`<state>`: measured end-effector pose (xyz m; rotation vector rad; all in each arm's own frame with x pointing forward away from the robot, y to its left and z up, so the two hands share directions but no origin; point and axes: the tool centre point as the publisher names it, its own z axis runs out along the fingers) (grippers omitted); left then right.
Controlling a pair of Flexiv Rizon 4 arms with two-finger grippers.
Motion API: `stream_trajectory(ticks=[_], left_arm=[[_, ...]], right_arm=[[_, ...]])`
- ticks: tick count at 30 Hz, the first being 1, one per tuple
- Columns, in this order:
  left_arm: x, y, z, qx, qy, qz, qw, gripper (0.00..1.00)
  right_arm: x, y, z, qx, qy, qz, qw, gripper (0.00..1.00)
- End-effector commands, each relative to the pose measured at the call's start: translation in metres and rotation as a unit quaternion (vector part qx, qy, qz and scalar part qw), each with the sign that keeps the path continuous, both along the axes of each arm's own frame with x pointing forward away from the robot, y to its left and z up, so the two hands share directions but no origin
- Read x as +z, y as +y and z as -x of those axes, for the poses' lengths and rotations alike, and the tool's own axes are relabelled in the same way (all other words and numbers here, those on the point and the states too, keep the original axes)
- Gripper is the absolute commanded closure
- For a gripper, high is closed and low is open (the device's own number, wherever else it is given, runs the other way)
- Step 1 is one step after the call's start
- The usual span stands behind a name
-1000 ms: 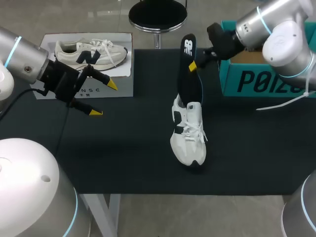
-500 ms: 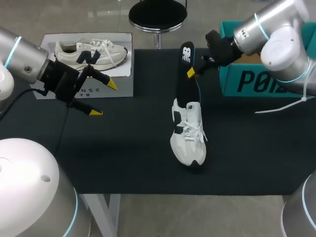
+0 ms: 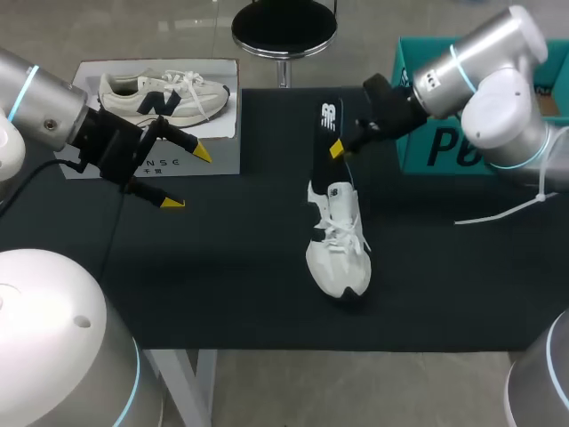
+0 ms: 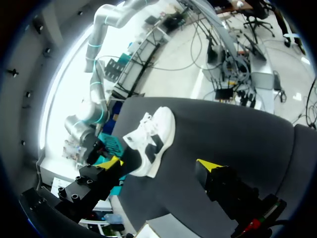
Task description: Take the shoe out of the shoebox, open the shoe tongue, remove and reinsert the insole, then place the shoe into the shoebox
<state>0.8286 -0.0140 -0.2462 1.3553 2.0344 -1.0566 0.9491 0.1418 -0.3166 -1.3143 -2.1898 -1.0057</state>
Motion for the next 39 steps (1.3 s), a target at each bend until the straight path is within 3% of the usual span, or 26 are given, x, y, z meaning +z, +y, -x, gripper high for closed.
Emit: stream_trajectory(ticks=[1,13,20,21,22,23,24,25,26,39], left_arm=[[0.0,0.0,0.0,0.0,0.0,-0.002,1.0,0.0],[0.0,0.0,0.0,0.0,0.0,-0.002,1.0,0.0],[0.0,0.0,0.0,0.0,0.0,-0.002,1.0,0.0],[0.0,0.0,0.0,0.0,0.0,-0.002,1.0,0.0],[0.0,0.0,0.0,0.0,0.0,-0.002,1.0,0.0],[0.0,0.0,0.0,0.0,0.0,-0.002,1.0,0.0],[0.0,0.0,0.0,0.0,0.0,-0.002,1.0,0.0],[0.0,0.0,0.0,0.0,0.0,-0.002,1.0,0.0],[0.0,0.0,0.0,0.0,0.0,-0.002,1.0,0.0],[0.0,0.0,0.0,0.0,0.0,-0.002,1.0,0.0]], right_arm=[[-0.005,0.001,0.014,-0.007,-0.003,-0.002,1.0,1.0],[-0.023,-0.002,0.059,-0.02,0.021,0.0,1.0,1.0],[-0.022,0.002,0.061,-0.02,0.027,-0.004,0.999,1.0],[-0.023,0.002,0.058,-0.021,0.026,-0.005,0.999,0.95],[-0.022,0.001,0.055,-0.022,0.024,-0.006,0.999,0.72],[-0.02,0.001,0.053,-0.021,0.022,-0.006,1.0,0.66],[-0.017,0.001,0.049,-0.02,0.018,-0.007,1.0,0.53],[-0.015,0.002,0.047,-0.018,0.016,-0.007,1.0,0.23],[-0.012,0.002,0.044,-0.016,0.013,-0.006,1.0,0.0],[-0.009,0.009,0.016,-0.005,-0.005,-0.004,1.0,0.0]])
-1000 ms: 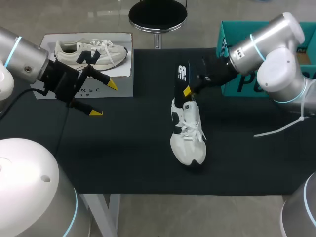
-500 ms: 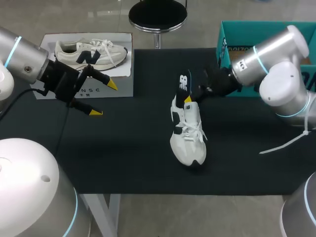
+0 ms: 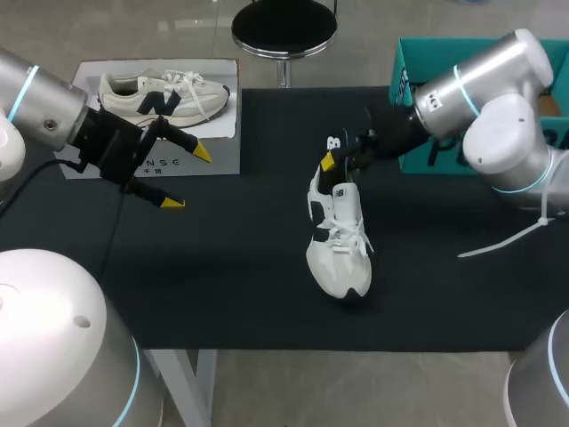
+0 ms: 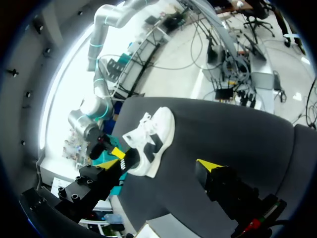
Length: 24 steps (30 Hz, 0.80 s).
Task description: Take the shoe out of the shoebox, open the shoe tongue, remove and reinsert the insole, then place the shoe into the shoebox
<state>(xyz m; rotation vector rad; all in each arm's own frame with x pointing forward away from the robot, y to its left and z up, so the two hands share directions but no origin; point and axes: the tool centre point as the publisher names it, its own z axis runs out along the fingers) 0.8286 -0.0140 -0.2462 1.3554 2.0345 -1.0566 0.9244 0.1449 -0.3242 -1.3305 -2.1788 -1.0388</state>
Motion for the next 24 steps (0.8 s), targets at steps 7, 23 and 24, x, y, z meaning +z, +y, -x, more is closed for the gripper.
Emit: stream_trajectory(ticks=[7,23,24], left_arm=[[0.0,0.0,0.0,0.0,0.0,-0.002,1.0,0.0],[0.0,0.0,0.0,0.0,0.0,-0.002,1.0,0.0],[0.0,0.0,0.0,0.0,0.0,-0.002,1.0,0.0]], right_arm=[[-0.001,0.007,-0.009,0.009,-0.004,0.004,1.0,1.0],[-0.007,0.008,0.001,0.011,0.004,-0.002,1.0,1.0],[-0.007,0.008,0.001,0.012,0.005,-0.002,1.0,1.0]])
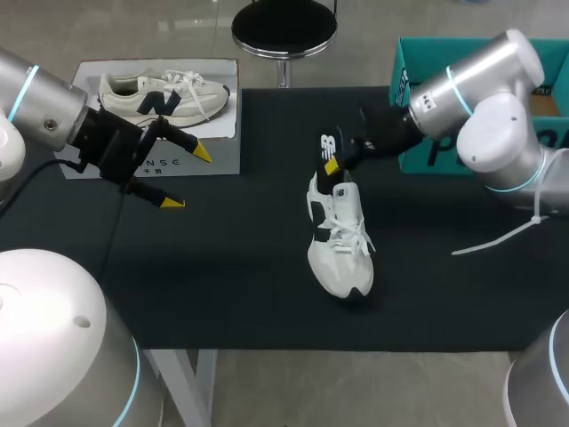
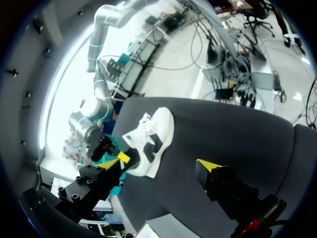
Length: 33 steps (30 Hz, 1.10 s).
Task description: Take the shoe out of the shoebox, open the shoe tongue, remove and reinsert the insole, then place the shoe into the shoebox
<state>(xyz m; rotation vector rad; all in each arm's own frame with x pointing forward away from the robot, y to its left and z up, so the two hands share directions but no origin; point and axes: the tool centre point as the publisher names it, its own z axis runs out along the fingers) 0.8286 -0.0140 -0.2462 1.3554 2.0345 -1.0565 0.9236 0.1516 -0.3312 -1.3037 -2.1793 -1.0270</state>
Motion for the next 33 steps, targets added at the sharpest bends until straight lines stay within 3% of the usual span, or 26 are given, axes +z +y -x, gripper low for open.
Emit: stream_trajectory(ticks=[1,19,25,26,27,29,33], left_arm=[[0.0,0.0,0.0,0.0,0.0,-0.002,1.0,0.0],[0.0,0.0,0.0,0.0,0.0,-0.002,1.0,0.0],[0.0,0.0,0.0,0.0,0.0,-0.002,1.0,0.0],[0.0,0.0,0.0,0.0,0.0,-0.002,1.0,0.0],[0.0,0.0,0.0,0.0,0.0,-0.002,1.0,0.0],[0.0,0.0,0.0,0.0,0.0,-0.002,1.0,0.0],[0.0,0.0,0.0,0.0,0.0,-0.002,1.0,0.0]], right_arm=[[0.0,0.001,0.001,0.001,0.001,0.0,1.0,1.0],[-0.029,0.015,0.021,0.043,0.039,-0.004,0.998,1.0],[-0.028,0.013,0.027,0.045,0.048,-0.005,0.998,0.99],[-0.025,0.012,0.025,0.044,0.046,-0.005,0.998,0.58],[-0.023,0.011,0.023,0.044,0.044,-0.002,0.998,0.49],[-0.019,0.008,0.017,0.043,0.037,0.0,0.998,0.02],[-0.008,0.005,0.003,0.046,0.02,0.004,0.999,0.0]])
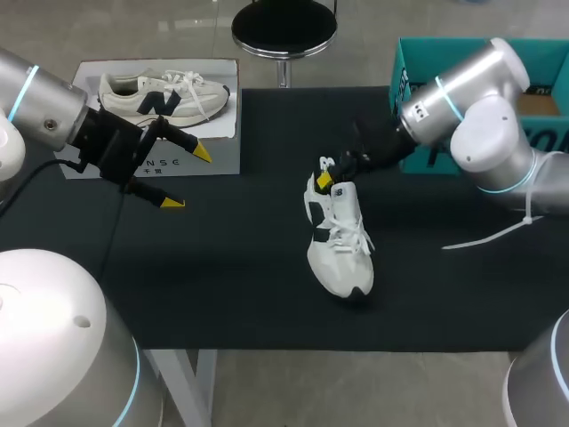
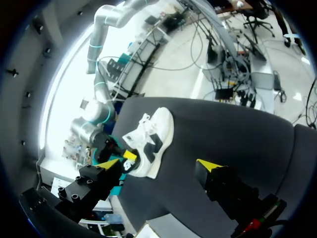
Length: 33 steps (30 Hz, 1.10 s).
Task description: Take the shoe out of the shoebox, open the shoe tongue, remove and reinsert the insole, then place the shoe into the shoebox
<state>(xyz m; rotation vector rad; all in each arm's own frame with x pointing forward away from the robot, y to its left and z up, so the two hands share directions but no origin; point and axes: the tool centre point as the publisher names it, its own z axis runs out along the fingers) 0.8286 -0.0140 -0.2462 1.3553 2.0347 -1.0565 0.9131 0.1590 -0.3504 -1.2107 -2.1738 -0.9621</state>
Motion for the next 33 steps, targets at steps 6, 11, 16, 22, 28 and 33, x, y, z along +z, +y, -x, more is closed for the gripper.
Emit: stream_trajectory(ticks=[6,11,16,22,28,33], left_arm=[[0.0,-0.001,0.0,0.0,0.0,-0.002,1.0,0.0],[0.0,-0.001,0.0,0.0,0.0,-0.002,1.0,0.0],[0.0,-0.001,0.0,0.0,0.0,-0.002,1.0,0.0],[0.0,-0.001,0.0,0.0,0.0,-0.002,1.0,0.0],[0.0,-0.001,0.0,0.0,0.0,-0.002,1.0,0.0],[0.0,-0.001,0.0,0.0,0.0,-0.002,1.0,0.0]], right_arm=[[0.024,-0.005,-0.024,0.007,-0.025,0.008,1.0,0.0],[0.03,-0.009,-0.031,0.0,-0.035,0.008,0.999,0.0],[0.031,-0.009,-0.033,-0.001,-0.04,0.008,0.999,0.05],[0.03,-0.005,-0.028,0.0,-0.041,0.008,0.999,0.68],[0.027,-0.003,-0.022,0.002,-0.039,0.006,0.999,1.0],[0.026,-0.002,-0.02,0.005,-0.037,0.005,0.999,1.0]])
